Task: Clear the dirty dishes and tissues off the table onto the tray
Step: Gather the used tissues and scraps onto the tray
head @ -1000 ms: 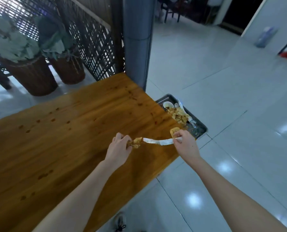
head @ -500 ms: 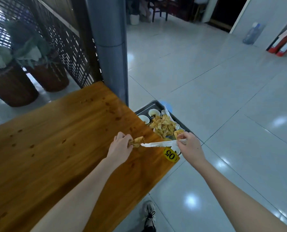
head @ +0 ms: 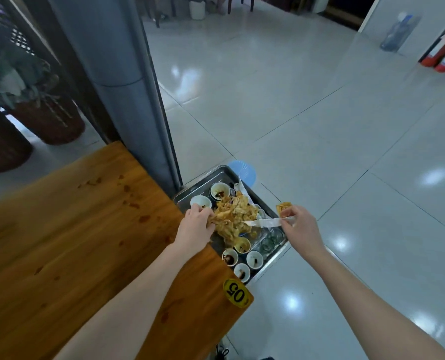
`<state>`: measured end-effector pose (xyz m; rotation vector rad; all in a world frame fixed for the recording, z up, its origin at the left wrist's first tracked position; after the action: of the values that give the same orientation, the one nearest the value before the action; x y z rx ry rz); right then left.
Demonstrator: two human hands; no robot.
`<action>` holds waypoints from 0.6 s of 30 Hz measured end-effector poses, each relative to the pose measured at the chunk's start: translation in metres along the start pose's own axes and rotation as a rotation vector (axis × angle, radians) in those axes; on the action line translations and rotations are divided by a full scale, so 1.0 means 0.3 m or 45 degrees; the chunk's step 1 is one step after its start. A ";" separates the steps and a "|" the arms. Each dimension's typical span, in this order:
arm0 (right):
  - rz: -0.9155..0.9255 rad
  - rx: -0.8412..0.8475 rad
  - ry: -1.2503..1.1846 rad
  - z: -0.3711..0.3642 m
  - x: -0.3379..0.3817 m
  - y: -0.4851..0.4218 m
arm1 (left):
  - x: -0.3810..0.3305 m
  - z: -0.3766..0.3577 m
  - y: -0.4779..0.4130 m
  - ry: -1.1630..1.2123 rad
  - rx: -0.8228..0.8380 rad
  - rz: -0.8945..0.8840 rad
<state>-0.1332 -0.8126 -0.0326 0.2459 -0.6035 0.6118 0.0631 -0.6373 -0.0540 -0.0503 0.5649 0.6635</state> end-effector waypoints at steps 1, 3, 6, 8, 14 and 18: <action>-0.010 0.021 -0.011 -0.015 -0.012 -0.029 | 0.007 -0.005 -0.024 0.003 -0.006 0.018; -0.009 0.076 -0.005 -0.054 -0.032 -0.089 | 0.024 -0.016 -0.065 0.004 -0.022 0.058; -0.002 0.187 0.013 -0.128 -0.062 -0.189 | 0.057 -0.051 -0.119 0.004 -0.029 0.134; 0.017 0.278 0.014 -0.183 -0.083 -0.255 | 0.075 -0.079 -0.149 0.007 -0.035 0.211; 0.073 0.542 0.040 -0.343 -0.146 -0.400 | 0.086 -0.184 -0.257 0.026 -0.024 0.402; 0.115 0.841 0.151 -0.459 -0.196 -0.452 | 0.076 -0.234 -0.340 0.070 -0.066 0.503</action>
<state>-0.0272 -0.8946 -0.1838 0.7980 -0.2822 0.8962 0.1051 -0.7206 -0.1387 -0.0047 0.6167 1.0641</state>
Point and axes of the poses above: each hand's wrist, its own y-axis away from the middle knuckle, its own z-axis out of the back of the hand, x = y × z, the point moved 9 cm from there along -y, towards the middle knuckle, and after that the axes turned 2 degrees about z, right-handed, at the moved point
